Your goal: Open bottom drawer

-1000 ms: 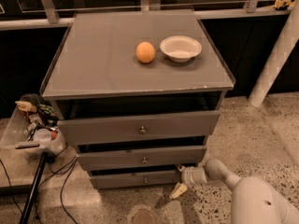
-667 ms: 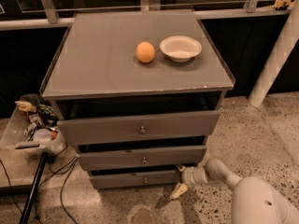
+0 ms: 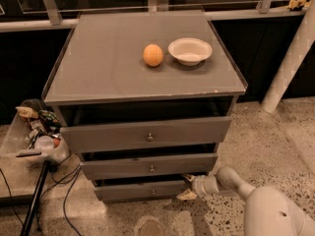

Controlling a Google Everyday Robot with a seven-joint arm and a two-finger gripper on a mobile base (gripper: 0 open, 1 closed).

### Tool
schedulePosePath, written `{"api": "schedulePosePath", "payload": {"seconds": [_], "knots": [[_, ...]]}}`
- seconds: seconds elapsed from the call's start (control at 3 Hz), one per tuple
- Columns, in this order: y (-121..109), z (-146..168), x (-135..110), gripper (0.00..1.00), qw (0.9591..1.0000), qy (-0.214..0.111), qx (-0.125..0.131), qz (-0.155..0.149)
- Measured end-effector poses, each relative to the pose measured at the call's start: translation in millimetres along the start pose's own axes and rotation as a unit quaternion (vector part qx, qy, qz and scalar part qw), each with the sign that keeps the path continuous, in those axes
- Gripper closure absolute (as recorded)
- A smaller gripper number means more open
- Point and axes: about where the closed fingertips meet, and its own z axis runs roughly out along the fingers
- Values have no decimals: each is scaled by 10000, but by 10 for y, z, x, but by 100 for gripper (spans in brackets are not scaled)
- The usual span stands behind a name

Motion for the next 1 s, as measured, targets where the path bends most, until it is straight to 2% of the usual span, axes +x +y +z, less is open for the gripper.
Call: {"api": "schedulePosePath", "payload": {"seconds": [0.67,1.0], "knots": [[0,-1,-1,88,10000,0,-1,0],[-5,-48,-16,100,10000,0,0,-1]]}}
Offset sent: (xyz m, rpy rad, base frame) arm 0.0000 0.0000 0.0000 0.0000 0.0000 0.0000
